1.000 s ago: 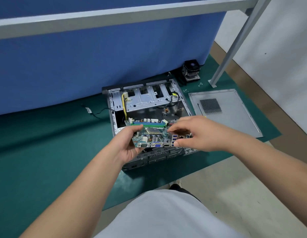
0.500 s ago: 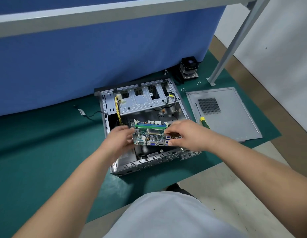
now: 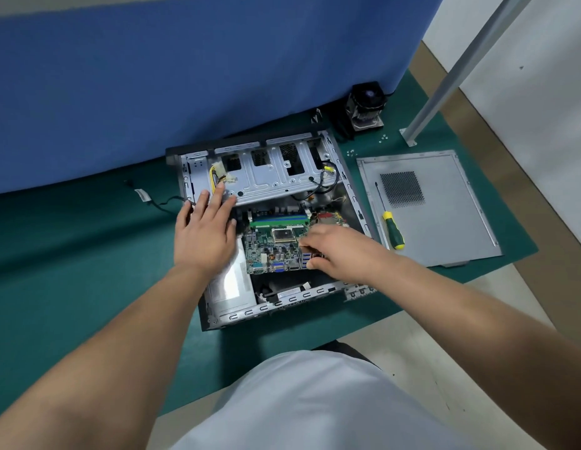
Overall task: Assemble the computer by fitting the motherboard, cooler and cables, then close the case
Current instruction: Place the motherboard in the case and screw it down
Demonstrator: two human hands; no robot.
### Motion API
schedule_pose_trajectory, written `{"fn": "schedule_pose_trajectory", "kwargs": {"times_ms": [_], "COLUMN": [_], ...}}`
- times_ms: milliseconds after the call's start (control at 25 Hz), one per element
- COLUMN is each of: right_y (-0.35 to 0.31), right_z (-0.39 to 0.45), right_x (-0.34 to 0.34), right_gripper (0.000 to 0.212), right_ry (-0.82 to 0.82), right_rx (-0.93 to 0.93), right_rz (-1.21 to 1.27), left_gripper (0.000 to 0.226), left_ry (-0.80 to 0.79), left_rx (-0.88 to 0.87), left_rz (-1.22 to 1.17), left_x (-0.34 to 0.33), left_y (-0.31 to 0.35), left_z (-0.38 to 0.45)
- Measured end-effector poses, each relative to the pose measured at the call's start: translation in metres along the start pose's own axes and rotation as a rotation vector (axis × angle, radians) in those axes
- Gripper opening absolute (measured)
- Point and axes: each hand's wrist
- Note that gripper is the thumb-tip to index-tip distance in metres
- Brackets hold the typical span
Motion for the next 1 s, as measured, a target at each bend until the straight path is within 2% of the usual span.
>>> {"fn": "schedule_pose_trajectory", "kwargs": {"times_ms": [80,360,720,1000], "right_y": [0.002,0.009,0.022,0.032], "right_z": [0.000,-0.008,0.001,0.015], "right_x": [-0.004,-0.016,-0.033,-0.047], "right_gripper": [0.046,0.039,0.027,0.034], "right_ry": [0.021,0.069,0.033,-0.084], "right_rx": [0.019,0.090,0.118,0.128], "right_rz": [-0.007,-0.029,-0.096,-0.091], "left_gripper": [0.055,0.056,0.060,0.062], "left_ry": [0.033,0.035,0.022,0.036], "left_rx": [0.006,0.010,0.014,0.015], "left_rz": [-0.019,-0.008,0.001,0.011], "left_x": [-0.001,0.000,0.003,0.000], "left_y": [-0.001,0.001,0.002,0.001], "left_z": [0.001,0.001,0.002,0.002]}}
Point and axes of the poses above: each hand's wrist, its own z-axis towards the middle knuckle, its own x-axis out of the back of the hand, y = z × x, and after that the axes turned 11 degrees about y, right-handed
